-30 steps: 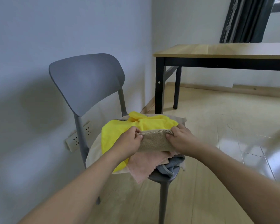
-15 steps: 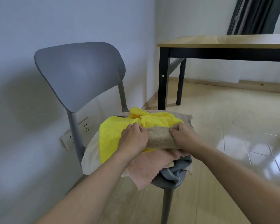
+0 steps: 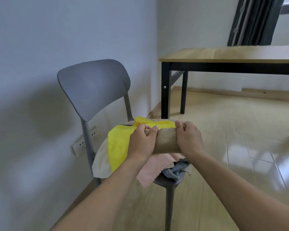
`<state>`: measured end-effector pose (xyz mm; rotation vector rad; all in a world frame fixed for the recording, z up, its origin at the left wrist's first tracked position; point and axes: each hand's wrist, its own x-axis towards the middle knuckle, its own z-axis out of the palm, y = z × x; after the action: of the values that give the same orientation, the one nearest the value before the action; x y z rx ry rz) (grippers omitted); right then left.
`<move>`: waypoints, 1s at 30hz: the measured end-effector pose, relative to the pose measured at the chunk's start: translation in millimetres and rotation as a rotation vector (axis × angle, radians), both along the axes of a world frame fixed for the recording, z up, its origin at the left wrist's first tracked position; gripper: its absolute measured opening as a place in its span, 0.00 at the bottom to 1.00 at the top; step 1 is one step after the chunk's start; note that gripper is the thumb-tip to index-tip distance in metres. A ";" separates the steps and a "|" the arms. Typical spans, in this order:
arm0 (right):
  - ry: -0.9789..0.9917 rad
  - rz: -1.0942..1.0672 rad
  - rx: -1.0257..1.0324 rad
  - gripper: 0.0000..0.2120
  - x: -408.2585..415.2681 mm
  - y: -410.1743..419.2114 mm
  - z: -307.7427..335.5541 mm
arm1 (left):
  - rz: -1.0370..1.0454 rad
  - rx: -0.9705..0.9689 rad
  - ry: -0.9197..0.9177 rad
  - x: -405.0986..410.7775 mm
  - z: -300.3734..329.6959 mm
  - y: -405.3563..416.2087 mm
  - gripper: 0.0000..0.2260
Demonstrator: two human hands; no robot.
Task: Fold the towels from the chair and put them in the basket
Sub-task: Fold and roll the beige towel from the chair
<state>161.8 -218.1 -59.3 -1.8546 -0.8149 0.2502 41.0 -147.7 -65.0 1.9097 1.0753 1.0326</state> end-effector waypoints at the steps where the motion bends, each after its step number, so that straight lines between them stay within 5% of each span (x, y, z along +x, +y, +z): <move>1: 0.001 -0.009 0.028 0.14 -0.9 -3.8 4.5 | 0.010 0.005 -0.034 -1.5 3.7 -3.0 0.14; 11: 0.054 -0.031 0.073 0.12 14.2 14.5 20.1 | 0.074 -0.020 -0.137 13.4 14.9 22.8 0.17; 20: 0.159 -0.034 -0.271 0.20 103.1 102.6 13.7 | 0.111 -0.225 -0.162 99.2 -2.2 101.1 0.16; 24: 0.140 -0.020 -0.332 0.17 123.2 106.4 79.2 | 0.057 -0.347 -0.078 116.0 64.5 105.6 0.16; 30: 0.194 0.015 -0.354 0.16 145.6 84.8 281.3 | -0.005 -0.447 0.005 130.9 266.8 86.5 0.13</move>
<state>307.4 -133.3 222.0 -2.1121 -0.6814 0.6064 171.8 -61.2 201.9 1.5520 1.1875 0.7095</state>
